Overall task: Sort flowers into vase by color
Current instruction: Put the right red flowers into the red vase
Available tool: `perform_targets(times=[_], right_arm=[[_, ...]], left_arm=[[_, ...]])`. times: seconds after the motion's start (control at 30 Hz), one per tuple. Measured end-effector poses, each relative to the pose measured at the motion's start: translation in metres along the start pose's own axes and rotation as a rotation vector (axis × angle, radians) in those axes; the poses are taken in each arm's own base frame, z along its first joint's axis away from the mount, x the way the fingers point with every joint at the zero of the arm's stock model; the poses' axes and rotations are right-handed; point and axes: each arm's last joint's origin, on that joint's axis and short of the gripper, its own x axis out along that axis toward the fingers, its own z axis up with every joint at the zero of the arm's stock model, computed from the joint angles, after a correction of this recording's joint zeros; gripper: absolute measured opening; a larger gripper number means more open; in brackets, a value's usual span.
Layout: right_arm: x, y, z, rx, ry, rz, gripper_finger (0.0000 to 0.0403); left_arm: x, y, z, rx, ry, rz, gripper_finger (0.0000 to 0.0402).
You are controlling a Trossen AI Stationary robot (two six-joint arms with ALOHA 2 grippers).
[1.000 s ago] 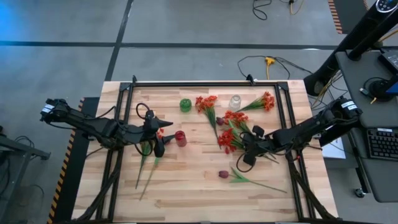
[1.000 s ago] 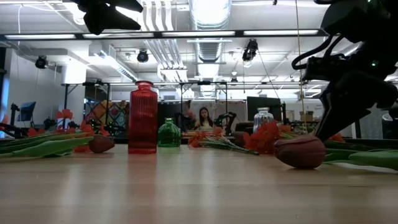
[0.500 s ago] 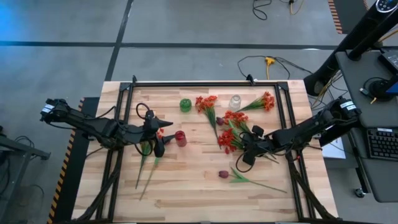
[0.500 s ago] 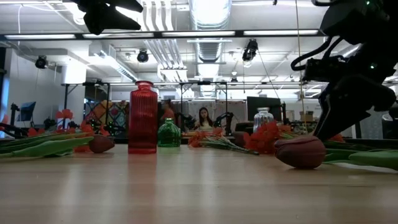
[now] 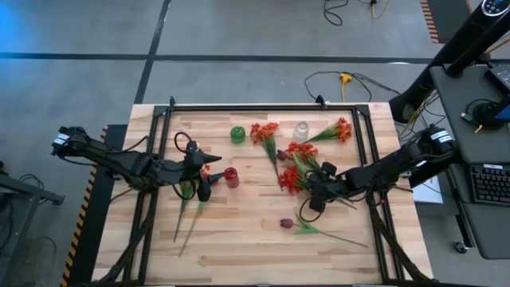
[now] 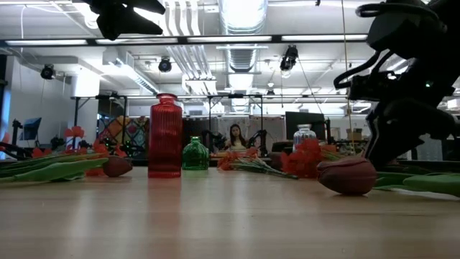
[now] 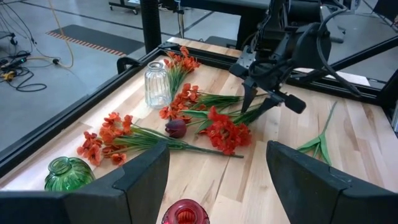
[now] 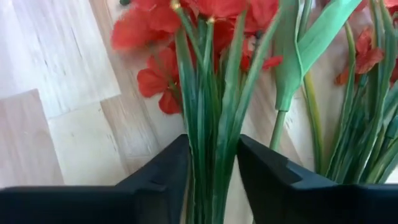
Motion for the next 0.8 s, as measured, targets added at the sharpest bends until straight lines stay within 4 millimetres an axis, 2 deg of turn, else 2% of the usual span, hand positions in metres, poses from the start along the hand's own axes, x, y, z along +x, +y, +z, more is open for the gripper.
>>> perform_targets(times=[0.17,0.3,0.57,0.8], right_arm=[[-0.003,-0.001,0.001,0.005,-0.008,0.012,0.0049],[-0.006,-0.001,0.002,0.011,-0.009,0.036,0.0016],[-0.026,-0.008,0.006,0.044,-0.059,0.073,0.0015],[-0.058,-0.015,0.019,0.088,-0.244,0.177,0.0014]], left_arm=[[0.0,0.0,0.0,0.0,0.0,0.0,0.0251],[0.0,0.0,0.0,0.0,0.0,0.0,0.0251],[0.0,0.0,0.0,0.0,0.0,0.0,0.0251],[-0.002,-0.001,0.008,0.033,-0.019,-0.007,0.0251]])
